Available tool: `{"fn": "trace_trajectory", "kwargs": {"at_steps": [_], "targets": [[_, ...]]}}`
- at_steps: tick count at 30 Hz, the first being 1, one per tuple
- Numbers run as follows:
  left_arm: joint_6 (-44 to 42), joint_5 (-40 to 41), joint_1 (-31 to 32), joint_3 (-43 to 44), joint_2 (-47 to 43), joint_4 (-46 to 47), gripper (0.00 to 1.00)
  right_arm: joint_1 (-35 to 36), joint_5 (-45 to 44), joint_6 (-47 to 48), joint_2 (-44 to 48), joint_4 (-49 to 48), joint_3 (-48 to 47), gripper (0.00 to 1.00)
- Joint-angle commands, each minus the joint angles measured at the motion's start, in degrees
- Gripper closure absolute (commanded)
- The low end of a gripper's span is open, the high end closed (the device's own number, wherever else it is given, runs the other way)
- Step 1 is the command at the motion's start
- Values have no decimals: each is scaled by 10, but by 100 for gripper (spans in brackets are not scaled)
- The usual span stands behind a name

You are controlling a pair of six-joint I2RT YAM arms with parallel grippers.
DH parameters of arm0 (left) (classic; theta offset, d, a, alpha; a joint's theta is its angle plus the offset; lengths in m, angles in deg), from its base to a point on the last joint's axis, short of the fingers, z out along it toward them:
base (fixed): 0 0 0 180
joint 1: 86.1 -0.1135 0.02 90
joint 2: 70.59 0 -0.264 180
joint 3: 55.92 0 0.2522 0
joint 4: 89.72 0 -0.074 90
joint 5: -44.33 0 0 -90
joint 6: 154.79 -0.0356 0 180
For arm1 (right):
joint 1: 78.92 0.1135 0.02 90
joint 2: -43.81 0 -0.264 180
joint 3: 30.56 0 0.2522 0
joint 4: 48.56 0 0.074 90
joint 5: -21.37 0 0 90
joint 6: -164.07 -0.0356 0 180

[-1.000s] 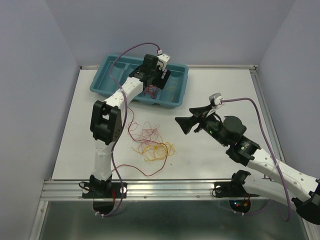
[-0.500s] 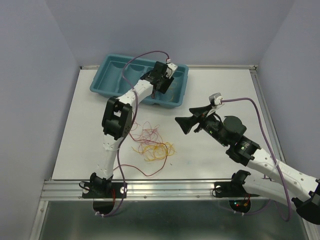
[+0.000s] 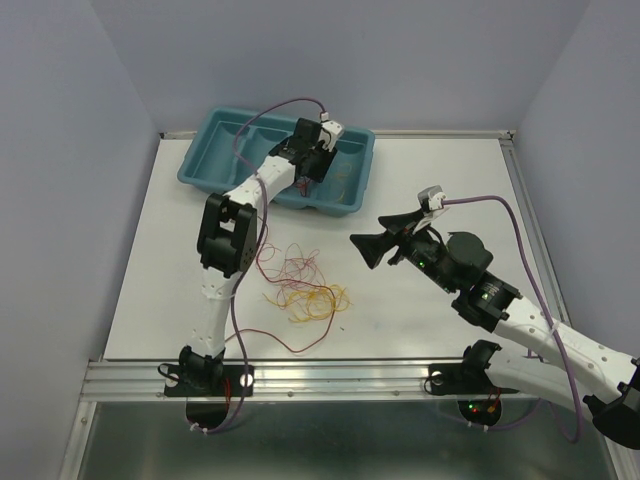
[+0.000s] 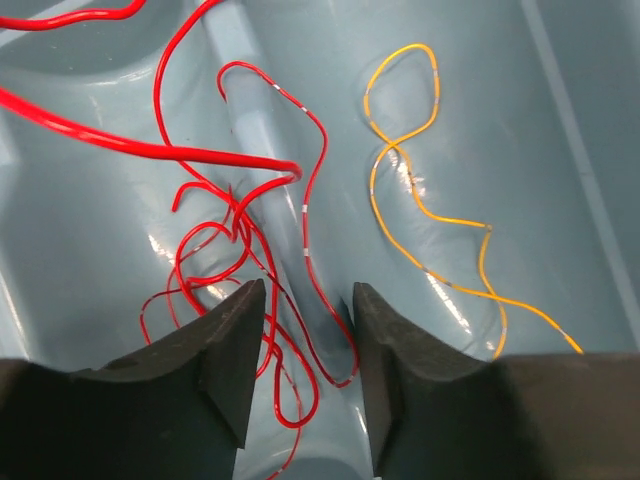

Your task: Untangle the cables

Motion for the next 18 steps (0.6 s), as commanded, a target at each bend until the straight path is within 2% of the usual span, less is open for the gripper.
{"fn": "trace_trajectory", "kwargs": {"at_steps": [1, 2, 3, 5, 6, 7, 8, 9, 10, 13, 15, 18], "targets": [[17, -42, -12, -15, -70, 27, 53, 3, -6, -4, 7, -21, 6, 2], [18, -45, -12, -19, -71, 29, 54, 3, -7, -4, 6, -21, 6, 2], [18, -47, -15, -18, -70, 29, 60, 2, -6, -4, 6, -21, 6, 2], [23, -55, -18, -20, -71, 32, 62, 3, -6, -4, 7, -21, 6, 2], [24, -59, -19, -21, -72, 32, 70, 3, -6, -4, 6, -21, 6, 2], [26, -63, -23, -21, -71, 33, 71, 2, -6, -4, 6, -21, 6, 2], [28, -69, -25, -22, -72, 33, 78, 2, -4, -5, 5, -21, 6, 2], [29, -71, -26, -23, -73, 33, 79, 3, -4, -4, 5, -21, 6, 2], [29, -73, -29, -24, -73, 35, 85, 3, -4, -4, 4, -21, 6, 2], [33, -84, -34, -32, -79, 40, 87, 3, -3, -4, 4, -21, 6, 2], [40, -86, -40, -39, -84, 48, 95, 2, -3, -4, 4, -21, 6, 2], [52, -78, -51, -49, -89, 64, 96, 3, -2, -5, 5, -21, 6, 2]]}}
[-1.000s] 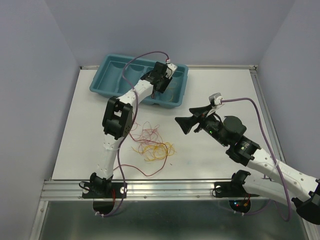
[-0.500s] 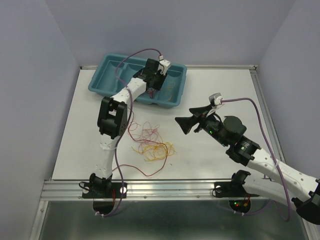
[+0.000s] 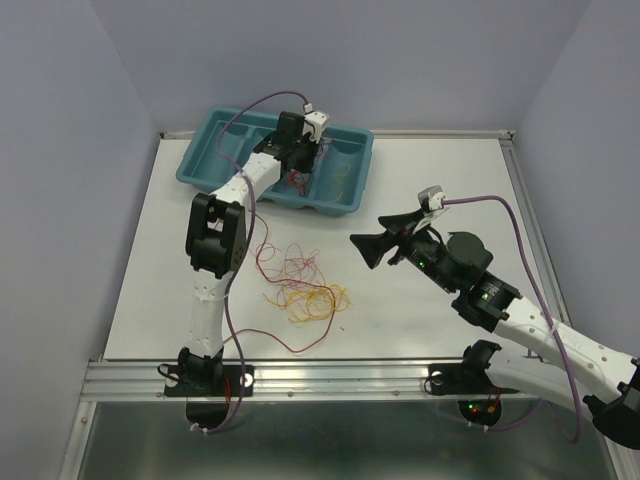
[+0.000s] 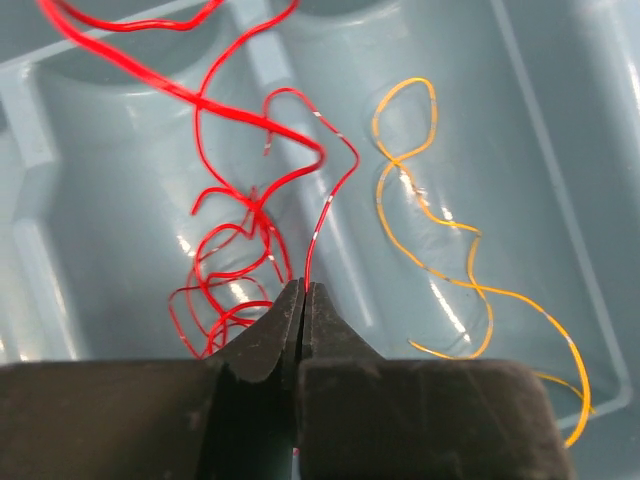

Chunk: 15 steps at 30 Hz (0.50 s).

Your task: Untangle the cables

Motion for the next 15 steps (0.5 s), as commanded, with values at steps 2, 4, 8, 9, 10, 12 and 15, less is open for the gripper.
{"fn": "trace_trajectory", "kwargs": {"at_steps": [2, 4, 8, 9, 10, 12, 15], "targets": [[24, 16, -18, -12, -42, 39, 100, 3, -2, -5, 5, -22, 6, 2], [37, 48, -23, -8, -36, 39, 100, 3, -1, -4, 5, -21, 6, 2], [60, 97, -33, -14, -22, 38, 100, 3, -1, -5, 6, -21, 6, 2], [61, 128, -33, -15, -17, 38, 100, 3, -1, -5, 6, -21, 6, 2], [62, 136, -34, -16, -14, 36, 100, 3, -2, -5, 7, -21, 6, 2], [54, 126, -33, -18, -8, 30, 100, 3, -1, -5, 7, -21, 6, 2], [46, 116, -29, -9, 8, 12, 100, 3, -2, -5, 7, -21, 6, 2]]}}
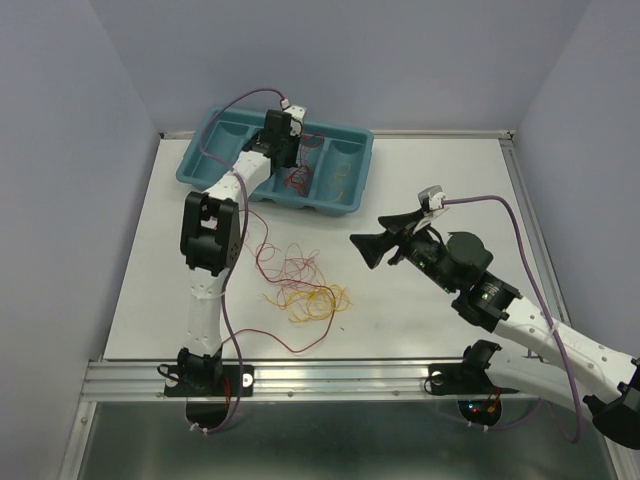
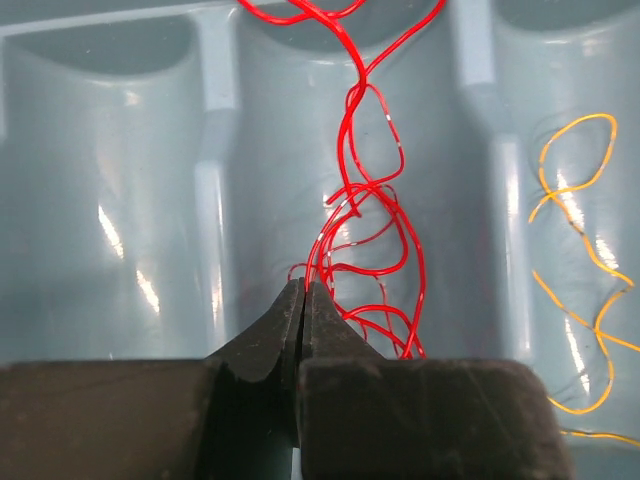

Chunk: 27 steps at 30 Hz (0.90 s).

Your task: Untangle the cables

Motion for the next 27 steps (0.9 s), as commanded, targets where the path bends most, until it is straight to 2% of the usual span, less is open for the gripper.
{"fn": "trace_trajectory", "kwargs": {"at_steps": [1, 4, 8, 11, 12, 13, 14, 15, 18, 21, 27], "targets": [[-3, 12, 9, 5, 12, -20, 100, 3, -2, -1, 6, -21, 6, 2], [-11, 10, 13, 14, 23, -27, 100, 2, -2, -1, 7, -21, 6, 2], [-16, 18, 18, 12, 24, -30, 86, 2, -3, -1, 11, -21, 6, 2], [-23, 20, 18, 1, 15, -26, 67, 2, -4, -1, 13, -21, 6, 2], [-23, 20, 19, -7, -2, -21, 53, 3, -5, -1, 14, -21, 6, 2], [-25, 18, 18, -20, -13, -12, 45, 3, -5, -1, 14, -21, 7, 2], [-29, 15, 19, -45, -39, 9, 27, 3, -6, -2, 15, -21, 7, 2], [-30, 11, 19, -56, -53, 17, 19, 3, -7, -2, 15, -21, 7, 2], [-37, 1, 19, -93, -106, 36, 6, 3, -11, -3, 9, -21, 6, 2], [-44, -21, 19, -130, -150, 50, 4, 3, -11, -3, -5, -20, 1, 2], [-71, -44, 18, -226, -301, 57, 3, 3, -12, -3, -57, 20, -30, 3]]}}
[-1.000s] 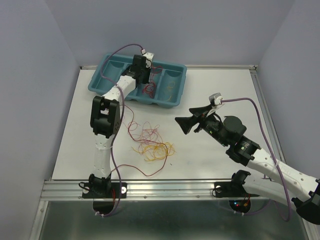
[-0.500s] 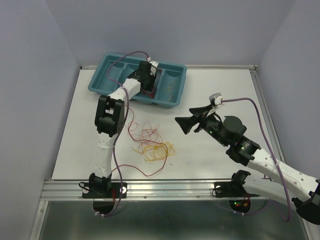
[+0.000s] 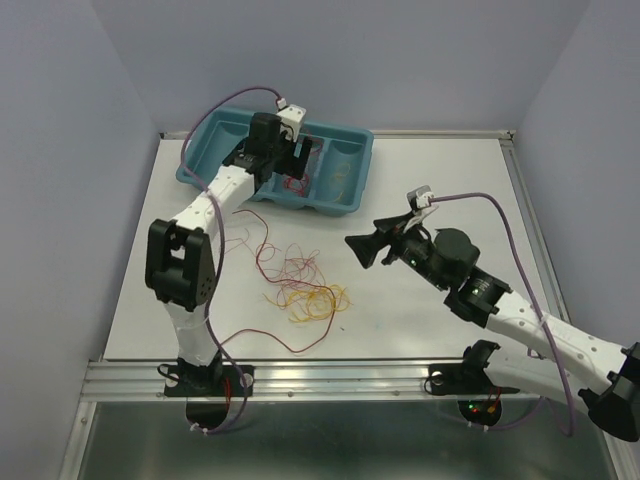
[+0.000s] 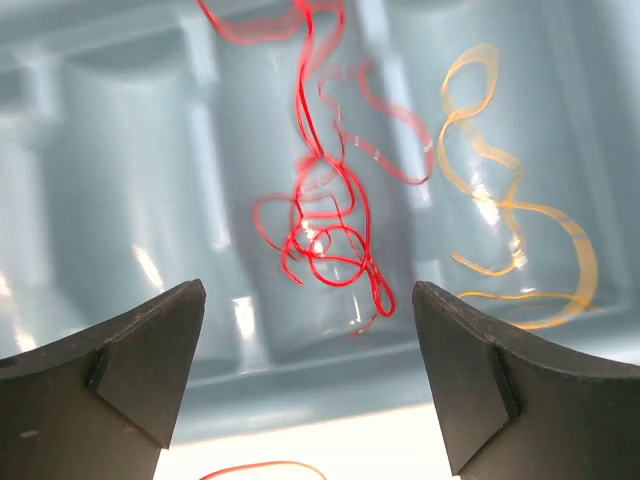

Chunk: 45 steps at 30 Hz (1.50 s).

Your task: Untangle the cables

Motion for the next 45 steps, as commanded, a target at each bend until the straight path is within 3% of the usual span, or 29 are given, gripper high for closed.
{"fn": "trace_trajectory", "kwargs": {"at_steps": [1, 5, 9, 14, 18, 23, 28, 31, 39, 42, 45], "targets": [[-34, -25, -2, -62, -130, 39, 3, 3, -4, -1, -46, 26, -45, 3], [-46, -61, -1, -175, -230, 45, 3, 3, 23, 2, -141, 101, -106, 6], [-50, -75, -2, -342, -371, 101, 2, 3, 63, 2, -250, 133, -147, 6], [-79, -129, -2, -484, -509, 182, 1, 3, 75, -20, -331, 101, -165, 11], [-111, -215, -2, -530, -544, 189, 1, 3, 65, -42, -369, 63, -160, 13], [-153, -294, 8, -520, -502, 132, 1, 3, -36, -69, -335, 44, -130, 16], [-153, -218, 95, -501, -426, 108, 3, 2, -153, -83, -218, 20, -61, 16], [-147, -188, 116, -492, -394, 107, 7, 2, -207, -90, -146, 7, -34, 17], [-144, -181, 125, -454, -309, 80, 23, 2, -231, -90, -69, -2, 2, 17], [-139, -173, 126, -442, -280, 79, 24, 1, -229, -90, -63, -2, 3, 17], [-142, -191, 128, -427, -252, 71, 39, 2, -225, -89, -62, -2, 2, 17]]}}
